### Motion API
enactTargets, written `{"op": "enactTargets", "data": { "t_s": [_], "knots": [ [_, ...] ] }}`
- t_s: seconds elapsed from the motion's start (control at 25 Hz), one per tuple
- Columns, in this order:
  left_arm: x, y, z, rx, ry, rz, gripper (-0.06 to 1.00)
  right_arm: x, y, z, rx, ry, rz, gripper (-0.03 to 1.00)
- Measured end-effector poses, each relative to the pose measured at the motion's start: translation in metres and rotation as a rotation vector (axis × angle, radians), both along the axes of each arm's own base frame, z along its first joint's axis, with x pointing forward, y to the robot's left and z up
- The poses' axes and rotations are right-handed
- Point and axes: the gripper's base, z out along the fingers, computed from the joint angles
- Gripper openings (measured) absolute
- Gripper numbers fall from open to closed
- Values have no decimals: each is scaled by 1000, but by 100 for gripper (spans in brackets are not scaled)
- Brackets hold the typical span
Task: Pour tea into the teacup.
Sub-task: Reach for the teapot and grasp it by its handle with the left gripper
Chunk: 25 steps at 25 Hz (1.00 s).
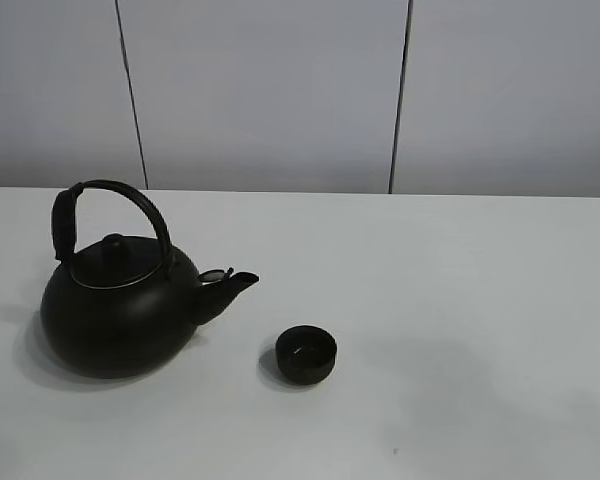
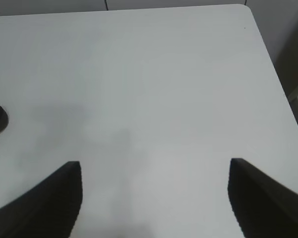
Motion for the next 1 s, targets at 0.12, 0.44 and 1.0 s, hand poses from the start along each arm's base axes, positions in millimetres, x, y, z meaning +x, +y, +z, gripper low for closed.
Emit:
{"op": "enactTargets", "data": {
  "t_s": [0.12,0.44,1.0],
  "knots": [
    [-24,9,1,-26,-113,27,53,0,0,0,0,0,0,56],
    [-71,-1,-60,58,-409,-275,53,0,0,0,0,0,0,56],
    [-73,24,-163,-85,-203,-265,53,0,0,0,0,0,0,56]
  ]
}}
